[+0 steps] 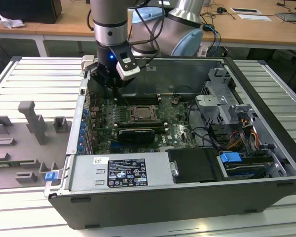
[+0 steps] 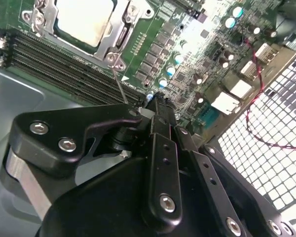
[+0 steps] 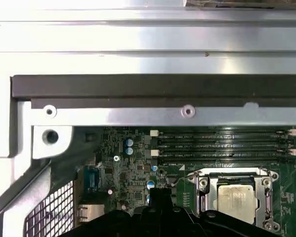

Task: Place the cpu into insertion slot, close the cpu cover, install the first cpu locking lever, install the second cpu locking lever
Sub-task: 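Install the first cpu locking lever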

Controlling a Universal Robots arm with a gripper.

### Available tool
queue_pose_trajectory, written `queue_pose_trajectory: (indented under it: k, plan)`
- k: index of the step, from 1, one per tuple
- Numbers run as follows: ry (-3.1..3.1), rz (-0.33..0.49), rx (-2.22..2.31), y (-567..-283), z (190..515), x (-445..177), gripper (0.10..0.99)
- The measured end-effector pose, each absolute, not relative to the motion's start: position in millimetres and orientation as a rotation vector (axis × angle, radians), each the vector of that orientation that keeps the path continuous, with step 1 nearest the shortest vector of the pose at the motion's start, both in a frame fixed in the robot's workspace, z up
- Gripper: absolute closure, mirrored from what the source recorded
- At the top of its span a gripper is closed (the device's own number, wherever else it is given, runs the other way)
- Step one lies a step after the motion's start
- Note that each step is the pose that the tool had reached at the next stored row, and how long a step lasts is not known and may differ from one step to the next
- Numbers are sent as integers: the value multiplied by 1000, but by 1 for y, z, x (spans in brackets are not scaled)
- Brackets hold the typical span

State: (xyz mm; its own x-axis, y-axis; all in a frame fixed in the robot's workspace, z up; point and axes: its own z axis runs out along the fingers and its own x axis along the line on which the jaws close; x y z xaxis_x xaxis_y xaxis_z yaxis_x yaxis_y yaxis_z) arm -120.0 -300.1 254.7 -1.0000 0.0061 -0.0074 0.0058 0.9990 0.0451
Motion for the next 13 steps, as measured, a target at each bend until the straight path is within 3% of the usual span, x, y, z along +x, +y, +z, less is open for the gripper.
queue_pose_trajectory:
  k: [13]
  plan:
    - [3133,71,8,-293,254,-95,980]
